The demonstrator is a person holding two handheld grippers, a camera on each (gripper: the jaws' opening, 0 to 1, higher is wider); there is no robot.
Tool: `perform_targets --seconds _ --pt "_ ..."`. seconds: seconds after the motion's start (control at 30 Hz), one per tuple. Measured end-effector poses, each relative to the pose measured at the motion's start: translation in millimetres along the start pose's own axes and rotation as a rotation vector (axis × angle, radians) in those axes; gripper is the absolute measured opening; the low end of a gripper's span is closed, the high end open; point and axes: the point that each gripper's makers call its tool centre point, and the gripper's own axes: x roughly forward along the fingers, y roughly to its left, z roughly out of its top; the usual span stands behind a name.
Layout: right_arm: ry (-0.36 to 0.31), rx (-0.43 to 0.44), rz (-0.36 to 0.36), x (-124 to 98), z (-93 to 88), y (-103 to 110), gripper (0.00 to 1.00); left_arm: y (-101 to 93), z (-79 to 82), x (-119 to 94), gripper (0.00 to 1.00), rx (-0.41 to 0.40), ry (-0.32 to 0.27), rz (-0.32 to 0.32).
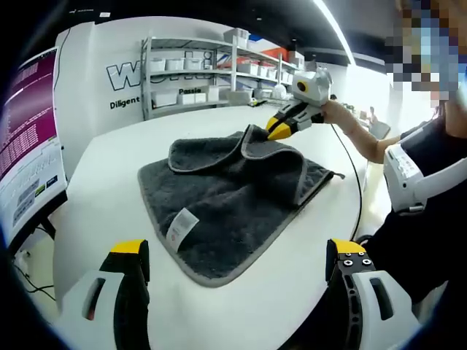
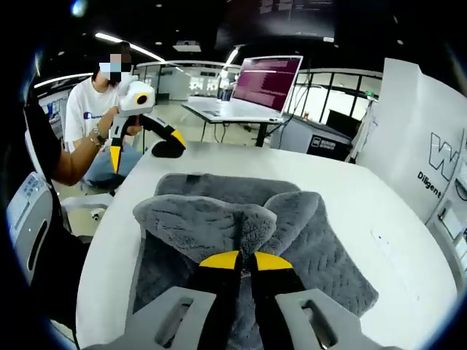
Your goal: Open the folded towel by lifting each exposed corner and separating the folded layers until the towel lies flat within the target outline without major curled edges
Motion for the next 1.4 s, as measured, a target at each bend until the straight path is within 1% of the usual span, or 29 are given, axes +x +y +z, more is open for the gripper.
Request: perform_targets --seconds 0.23,0.4,0.57,0.8,1.0,1.07,1.17,1.23,1.4 --pt "-0.02 0.037 -0.054 -24.9 -8.1 -12.0 0.02 -1.2 2.0 2.7 0.99 0.005 0.0 -0.004" --pt "-0.039 0.057 -0.078 -44.3 -10.5 -14.5 0.02 -1.4 3.9 2.6 0.99 0.013 0.002 -0.01" --pt "-0.042 0.074 -0.118 -62.6 -18.3 -18.3 0.02 -1.8 5.1 2.5 0.99 0.017 0.004 -0.011" --pt "-0.022 0.116 -0.16 -86.4 -39.5 -23.2 0.02 -4.6 6.5 5.6 0.99 0.022 0.008 -0.019" --pt "-0.024 0.146 -0.206 -108.9 -51.5 -27.6 0.02 -6.2 8.7 7.4 0.99 0.028 0.01 -0.025" --pt "-0.016 0.15 -0.213 -113.3 -56.1 -27.1 0.02 -6.9 9.3 7.5 0.99 0.034 0.011 -0.026" --pt "-0.023 0.171 -0.234 -122.3 -63.0 -29.0 0.02 -7.4 10.0 7.5 0.99 0.035 0.01 -0.027" --pt "-0.025 0.19 -0.252 -128.2 -69.1 -31.2 0.02 -7.9 9.9 8.0 0.99 0.035 0.011 -0.028" --pt "-0.006 0.233 -0.297 -146.7 -88.7 -37.9 0.02 -8.0 9.0 7.9 0.99 0.035 0.015 -0.026"
